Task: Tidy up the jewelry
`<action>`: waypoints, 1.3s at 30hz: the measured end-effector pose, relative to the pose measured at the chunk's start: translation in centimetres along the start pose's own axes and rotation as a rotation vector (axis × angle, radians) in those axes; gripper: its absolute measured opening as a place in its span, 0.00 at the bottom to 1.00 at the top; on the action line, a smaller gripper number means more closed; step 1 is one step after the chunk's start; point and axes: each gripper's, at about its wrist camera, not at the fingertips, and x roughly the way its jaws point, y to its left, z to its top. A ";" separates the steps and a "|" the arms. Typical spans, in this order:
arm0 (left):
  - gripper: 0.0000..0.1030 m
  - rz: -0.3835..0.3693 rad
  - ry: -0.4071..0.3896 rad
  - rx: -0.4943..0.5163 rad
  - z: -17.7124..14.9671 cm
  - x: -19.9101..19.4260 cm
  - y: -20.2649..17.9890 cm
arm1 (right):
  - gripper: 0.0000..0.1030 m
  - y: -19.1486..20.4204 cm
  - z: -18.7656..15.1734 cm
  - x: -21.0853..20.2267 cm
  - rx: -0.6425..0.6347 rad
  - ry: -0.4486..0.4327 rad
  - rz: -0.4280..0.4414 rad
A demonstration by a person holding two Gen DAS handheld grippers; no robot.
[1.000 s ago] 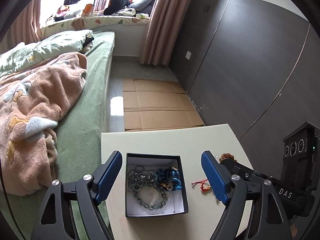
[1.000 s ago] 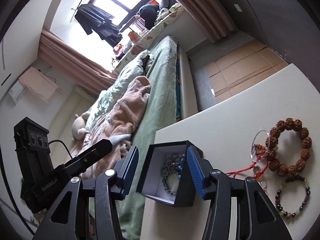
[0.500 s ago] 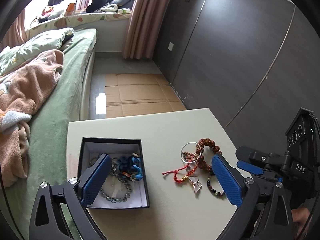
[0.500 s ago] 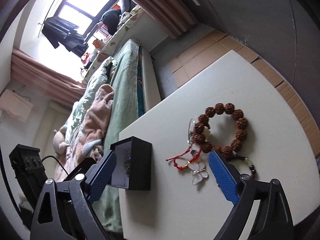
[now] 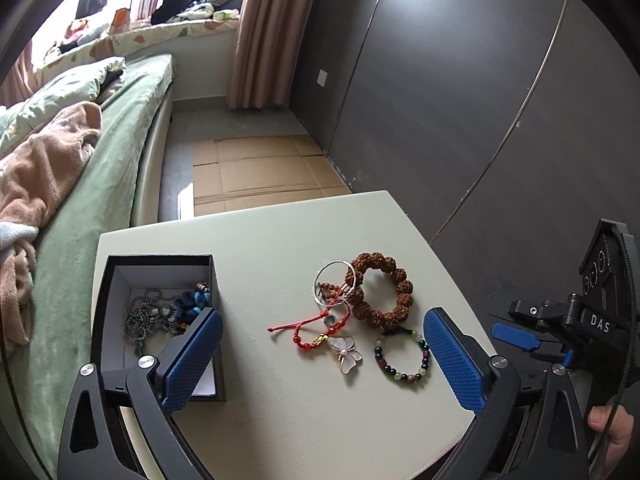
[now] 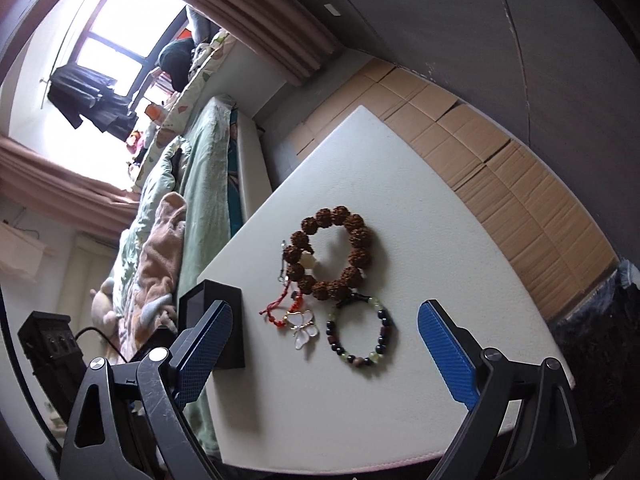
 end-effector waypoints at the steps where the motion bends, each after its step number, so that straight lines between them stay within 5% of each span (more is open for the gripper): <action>1: 0.97 0.001 0.000 0.008 0.1 0.1 -0.3 | 0.92 -0.5 0.1 -0.1 0.009 -0.001 -0.013; 5: 0.95 0.009 0.019 0.031 0.3 1.0 -1.3 | 0.92 -2.2 0.3 -0.6 0.055 -0.001 -0.008; 11: 0.58 -0.010 0.081 0.032 0.5 3.8 -2.1 | 0.88 -3.0 0.5 -0.7 0.083 -0.010 0.004; 16: 0.55 -0.031 0.107 0.002 1.2 6.1 -2.1 | 0.88 -2.9 0.7 -0.6 0.096 -0.009 0.016; 31: 0.24 -0.010 0.188 0.023 1.2 11.0 -2.4 | 0.79 -3.4 1.7 -0.1 0.141 -0.008 0.026; 35: 0.02 -0.026 0.182 -0.010 1.0 11.2 -1.6 | 0.79 -3.4 1.9 0.1 0.139 -0.003 0.025; 39: 0.01 -0.032 0.180 0.000 1.1 11.1 -1.6 | 0.79 -3.3 1.9 0.2 0.133 -0.002 0.020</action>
